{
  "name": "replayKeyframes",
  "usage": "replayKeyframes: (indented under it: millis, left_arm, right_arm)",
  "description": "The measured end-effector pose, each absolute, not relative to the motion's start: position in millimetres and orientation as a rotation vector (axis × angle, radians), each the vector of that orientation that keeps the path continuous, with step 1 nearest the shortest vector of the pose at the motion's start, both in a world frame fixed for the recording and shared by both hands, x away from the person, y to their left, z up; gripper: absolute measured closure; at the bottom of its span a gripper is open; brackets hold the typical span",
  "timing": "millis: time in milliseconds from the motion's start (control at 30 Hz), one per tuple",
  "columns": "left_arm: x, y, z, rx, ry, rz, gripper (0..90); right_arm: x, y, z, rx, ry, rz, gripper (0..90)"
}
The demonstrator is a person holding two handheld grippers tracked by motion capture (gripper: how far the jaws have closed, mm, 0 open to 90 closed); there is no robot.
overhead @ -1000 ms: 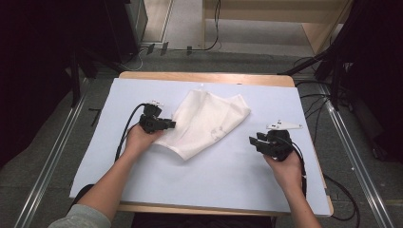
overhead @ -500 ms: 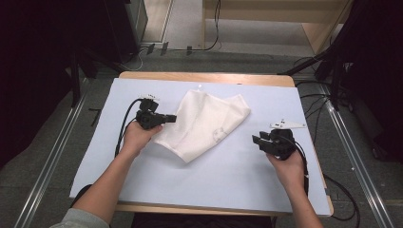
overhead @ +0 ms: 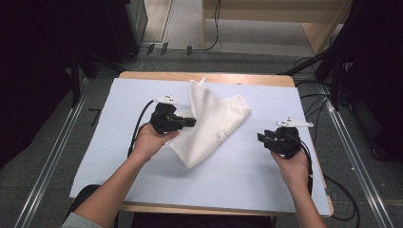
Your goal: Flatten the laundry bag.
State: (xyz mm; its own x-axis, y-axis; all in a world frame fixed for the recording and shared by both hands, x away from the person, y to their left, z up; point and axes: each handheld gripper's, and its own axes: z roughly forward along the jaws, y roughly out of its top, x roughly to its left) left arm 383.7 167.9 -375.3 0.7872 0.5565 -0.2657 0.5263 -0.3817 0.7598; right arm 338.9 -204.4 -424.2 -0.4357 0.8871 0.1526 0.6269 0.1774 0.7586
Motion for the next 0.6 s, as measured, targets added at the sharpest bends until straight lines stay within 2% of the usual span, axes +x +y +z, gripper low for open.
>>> replayKeyframes:
  millis: [233, 433, 467, 600]
  left_arm:
    - [360, 136, -364, 2.073, 0.688, 0.03, 90.0]
    - [353, 119, -367, 2.076, 0.649, -0.046, 88.5]
    - [352, 116, -369, 2.083, 0.636, -0.064, 87.2]
    - [352, 116, -374, 2.09, 0.61, -0.106, 72.5]
  right_arm:
    - [339, -211, -421, 1.463, 2.104, 1.137, 65.1]
    - [338, -216, -419, 1.477, 2.083, 1.137, 65.4]
    - [338, -217, -418, 1.479, 2.081, 1.137, 65.5]
    - [338, -219, -418, 1.488, 2.069, 1.139, 65.8]
